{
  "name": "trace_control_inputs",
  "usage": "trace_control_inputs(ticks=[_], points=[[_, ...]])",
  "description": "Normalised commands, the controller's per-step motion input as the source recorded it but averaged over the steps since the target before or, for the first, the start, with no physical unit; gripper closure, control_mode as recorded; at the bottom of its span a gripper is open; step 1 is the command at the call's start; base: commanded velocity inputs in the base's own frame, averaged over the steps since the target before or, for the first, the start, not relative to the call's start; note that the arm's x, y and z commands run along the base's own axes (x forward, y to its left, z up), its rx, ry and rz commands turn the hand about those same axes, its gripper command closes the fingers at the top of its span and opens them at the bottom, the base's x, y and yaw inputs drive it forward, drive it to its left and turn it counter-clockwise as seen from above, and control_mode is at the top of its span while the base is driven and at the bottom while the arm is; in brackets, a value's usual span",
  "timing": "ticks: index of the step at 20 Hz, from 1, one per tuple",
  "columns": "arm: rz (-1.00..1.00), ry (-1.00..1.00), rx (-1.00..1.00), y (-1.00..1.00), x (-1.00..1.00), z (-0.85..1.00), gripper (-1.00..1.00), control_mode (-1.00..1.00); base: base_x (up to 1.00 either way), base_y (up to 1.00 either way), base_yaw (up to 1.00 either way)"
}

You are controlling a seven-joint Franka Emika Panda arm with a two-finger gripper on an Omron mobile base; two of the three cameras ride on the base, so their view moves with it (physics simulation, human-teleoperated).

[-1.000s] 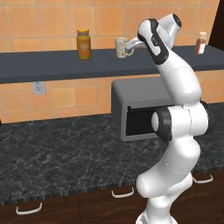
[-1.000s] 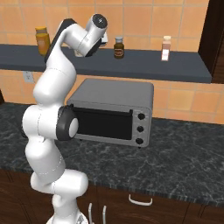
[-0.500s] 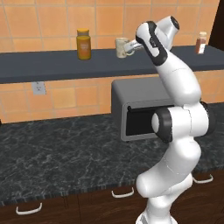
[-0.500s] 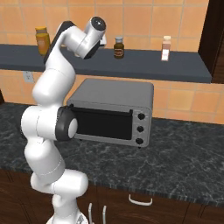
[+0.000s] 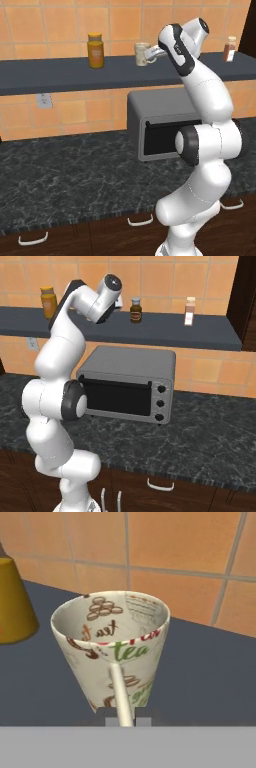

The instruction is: Gather all objects into one cabinet and sort the glasses and bowls to opposite sides.

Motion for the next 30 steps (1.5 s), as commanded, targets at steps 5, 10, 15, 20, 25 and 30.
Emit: trace_control_inputs(ticks=[5,10,15,20,25,30], points=[[-0.07,0.00,0.00,-0.19,-0.43,0.16,1.00,-1.00,0.00,0.00,0.00],[-0.08,0.00,0.00,-0.09,-0.56,0.14,1.00,-1.00,0.00,0.00,0.00],[-0.08,0.00,0.00,0.00,-0.51,0.09,1.00,-1.00,0.00,0.00,0.00],[-0.13,0.00,0.00,-0.27,-0.54,0.00,1.00,-1.00,0.00,0.00,0.00],[-0.18,0.00,0.00,-0.31,-0.75,0.00,1.00,-1.00,0.00,0.00,0.00],[-0.20,0.00,0.00,-0.22,-0.78,0.01,1.00,-1.00,0.00,0.00,0.00]])
